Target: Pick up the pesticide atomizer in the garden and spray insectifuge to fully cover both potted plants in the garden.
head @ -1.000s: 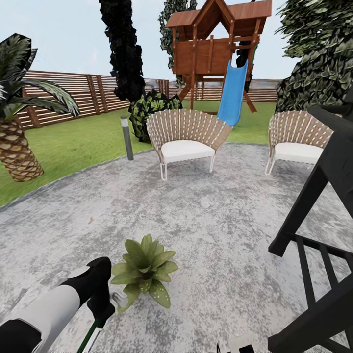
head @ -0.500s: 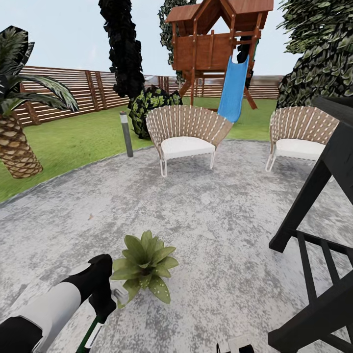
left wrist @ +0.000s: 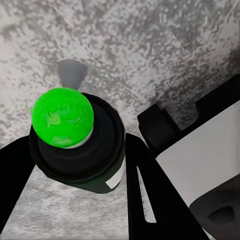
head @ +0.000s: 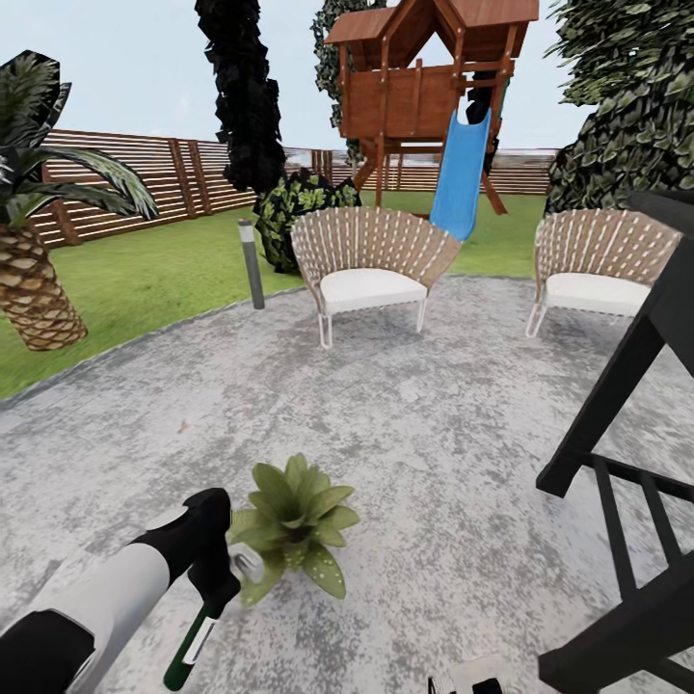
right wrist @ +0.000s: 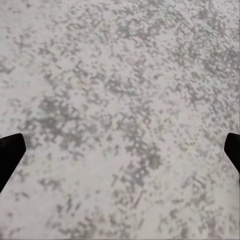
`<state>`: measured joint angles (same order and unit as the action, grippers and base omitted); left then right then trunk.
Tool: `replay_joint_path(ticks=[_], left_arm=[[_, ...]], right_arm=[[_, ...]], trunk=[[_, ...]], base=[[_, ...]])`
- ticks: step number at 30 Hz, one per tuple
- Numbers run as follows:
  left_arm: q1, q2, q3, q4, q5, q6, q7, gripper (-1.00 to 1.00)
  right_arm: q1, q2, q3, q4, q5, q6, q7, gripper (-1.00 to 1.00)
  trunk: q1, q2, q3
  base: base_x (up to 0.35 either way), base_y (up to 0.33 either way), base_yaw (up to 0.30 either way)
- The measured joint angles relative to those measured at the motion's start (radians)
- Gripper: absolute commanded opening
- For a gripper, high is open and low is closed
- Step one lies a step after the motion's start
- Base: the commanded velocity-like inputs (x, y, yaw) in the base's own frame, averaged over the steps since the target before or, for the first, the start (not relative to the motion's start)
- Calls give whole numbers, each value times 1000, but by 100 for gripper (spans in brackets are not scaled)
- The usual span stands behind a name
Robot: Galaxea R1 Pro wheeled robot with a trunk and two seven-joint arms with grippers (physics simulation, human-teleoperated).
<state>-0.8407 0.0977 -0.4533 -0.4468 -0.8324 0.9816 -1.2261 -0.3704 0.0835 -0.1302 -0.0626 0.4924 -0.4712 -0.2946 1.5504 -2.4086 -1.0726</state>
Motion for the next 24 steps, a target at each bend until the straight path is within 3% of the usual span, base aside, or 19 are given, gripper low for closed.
replay_joint_path(ticks=[10,16,24], left_arm=[[1,2,-3,0,-1,-1,1,-100],[-3,-24,-2,-9,-3,-1,0,-100],[11,-20,-6,1,-4,-3,5,-100]], right_arm=[[0,-2,-3,-1,-1,0,-3,100],[0,-3,-3,-1,-1,0,-4,100],[0,-3,-3,-1,-1,0,-4,100]], trunk=[[0,0,0],[0,0,0],[0,0,0]], base=[[0,16,-29],[0,0,-182],[0,0,-6]])
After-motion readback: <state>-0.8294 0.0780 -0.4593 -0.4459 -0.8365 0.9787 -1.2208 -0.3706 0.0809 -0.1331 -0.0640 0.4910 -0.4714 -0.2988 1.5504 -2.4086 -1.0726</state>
